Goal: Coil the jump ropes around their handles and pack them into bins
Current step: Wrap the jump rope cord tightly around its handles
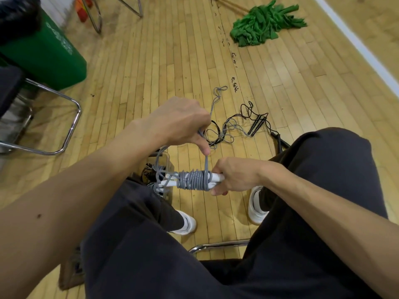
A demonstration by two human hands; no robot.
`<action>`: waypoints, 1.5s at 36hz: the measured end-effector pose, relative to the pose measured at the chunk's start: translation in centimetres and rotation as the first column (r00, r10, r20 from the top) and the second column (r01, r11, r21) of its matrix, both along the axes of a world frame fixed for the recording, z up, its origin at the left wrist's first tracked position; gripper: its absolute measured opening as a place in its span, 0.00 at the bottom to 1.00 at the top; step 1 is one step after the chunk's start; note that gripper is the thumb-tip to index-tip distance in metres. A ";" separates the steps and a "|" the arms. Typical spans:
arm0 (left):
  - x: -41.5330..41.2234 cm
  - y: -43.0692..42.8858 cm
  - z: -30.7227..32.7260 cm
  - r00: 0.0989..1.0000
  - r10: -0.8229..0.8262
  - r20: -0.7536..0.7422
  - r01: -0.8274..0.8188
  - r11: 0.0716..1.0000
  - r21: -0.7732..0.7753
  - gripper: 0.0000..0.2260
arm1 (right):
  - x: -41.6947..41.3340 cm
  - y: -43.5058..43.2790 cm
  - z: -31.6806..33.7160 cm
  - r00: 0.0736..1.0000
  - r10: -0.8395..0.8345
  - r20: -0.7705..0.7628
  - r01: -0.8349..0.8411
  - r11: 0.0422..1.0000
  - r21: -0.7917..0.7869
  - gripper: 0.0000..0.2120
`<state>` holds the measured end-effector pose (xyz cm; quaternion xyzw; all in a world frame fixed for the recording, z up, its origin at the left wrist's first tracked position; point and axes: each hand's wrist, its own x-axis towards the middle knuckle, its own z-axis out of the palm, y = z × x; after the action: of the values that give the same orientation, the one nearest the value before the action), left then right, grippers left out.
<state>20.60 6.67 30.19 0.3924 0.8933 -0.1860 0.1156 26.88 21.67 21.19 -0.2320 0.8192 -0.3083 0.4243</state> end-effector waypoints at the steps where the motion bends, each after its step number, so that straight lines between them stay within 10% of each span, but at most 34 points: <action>1: -0.1 0.0 -0.1 1.000 0.007 0.011 -0.007 1.000 -0.002 0.28 | 0.1 0.1 0.1 1.000 0.014 -0.009 -0.014 1.000 -0.010 0.07; 15: -0.7 -1.6 -2.2 0.919 0.269 0.287 -0.333 0.921 0.203 0.32 | 0.8 0.9 0.7 0.999 -0.003 0.043 0.015 0.961 -0.277 0.10; 29: 2.5 -4.3 -6.2 0.528 0.446 0.722 -0.844 0.372 0.387 0.16 | -0.2 0.5 1.4 0.834 -0.451 0.319 0.546 0.589 -0.595 0.04; 44: 4.0 -4.2 -6.7 0.372 0.313 0.874 -0.914 0.288 0.286 0.05 | -1.8 -0.1 -0.7 0.663 -0.685 0.303 0.737 0.528 -0.421 0.02; 50: 4.9 -2.8 -6.8 0.443 0.364 0.819 -0.876 0.368 0.310 0.07 | -2.2 -0.6 -1.6 0.640 -0.731 0.236 0.750 0.528 -0.399 0.05; 54: 5.5 -2.2 -6.4 0.663 0.458 0.593 -0.722 0.602 0.342 0.06 | -2.4 -0.6 -2.1 0.632 -0.742 0.226 0.761 0.537 -0.363 0.05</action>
<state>26.11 4.48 23.83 0.1109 0.9337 0.2257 0.2549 24.51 21.06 19.12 0.0620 0.7407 -0.6360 0.2073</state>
